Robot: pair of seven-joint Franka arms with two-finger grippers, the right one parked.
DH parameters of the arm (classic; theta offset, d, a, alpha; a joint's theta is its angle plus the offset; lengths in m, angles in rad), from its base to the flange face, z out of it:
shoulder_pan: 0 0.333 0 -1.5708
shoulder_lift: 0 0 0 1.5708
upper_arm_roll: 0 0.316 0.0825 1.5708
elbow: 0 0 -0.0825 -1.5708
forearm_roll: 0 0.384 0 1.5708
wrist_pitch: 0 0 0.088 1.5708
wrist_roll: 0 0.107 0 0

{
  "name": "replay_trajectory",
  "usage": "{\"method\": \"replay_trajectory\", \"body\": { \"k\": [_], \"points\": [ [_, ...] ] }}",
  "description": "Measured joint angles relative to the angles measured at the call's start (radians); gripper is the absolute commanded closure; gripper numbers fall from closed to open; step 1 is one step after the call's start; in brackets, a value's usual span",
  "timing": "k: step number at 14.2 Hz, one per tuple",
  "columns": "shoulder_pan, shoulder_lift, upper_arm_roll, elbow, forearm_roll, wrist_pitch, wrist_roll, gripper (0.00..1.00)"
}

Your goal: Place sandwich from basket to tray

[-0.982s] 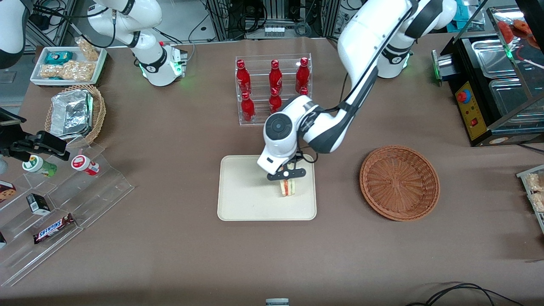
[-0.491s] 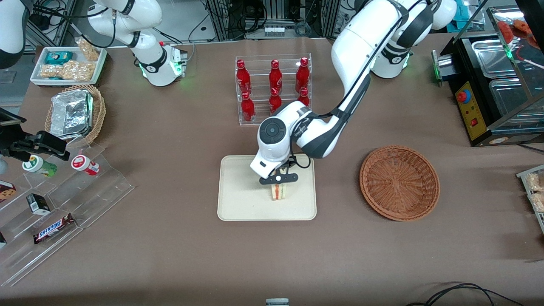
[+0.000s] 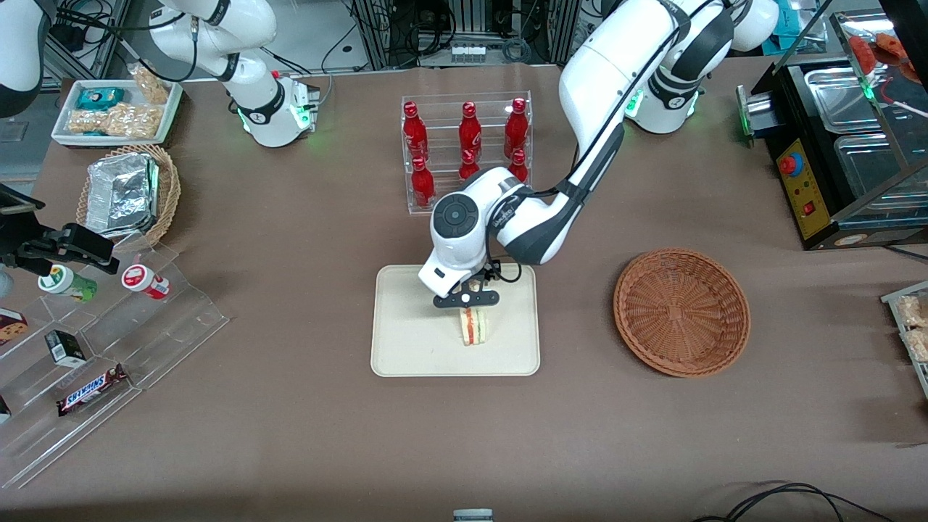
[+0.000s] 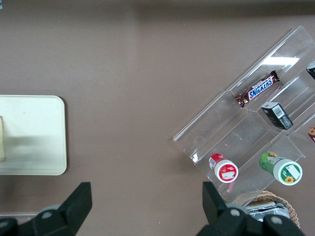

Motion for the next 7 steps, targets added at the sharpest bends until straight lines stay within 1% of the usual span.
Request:
{"method": "replay_trajectory", "body": {
  "k": [2,4,5,7],
  "points": [
    [0.002,-0.023,0.004,0.024,0.0,-0.068,0.0,0.0],
    [0.023,-0.085,0.013,0.046,-0.011,-0.163,-0.002,0.0],
    [0.05,-0.129,0.015,0.05,-0.033,-0.206,0.004,0.0],
    [0.117,-0.216,0.016,0.049,-0.085,-0.291,0.072,0.0]
  ]
}}
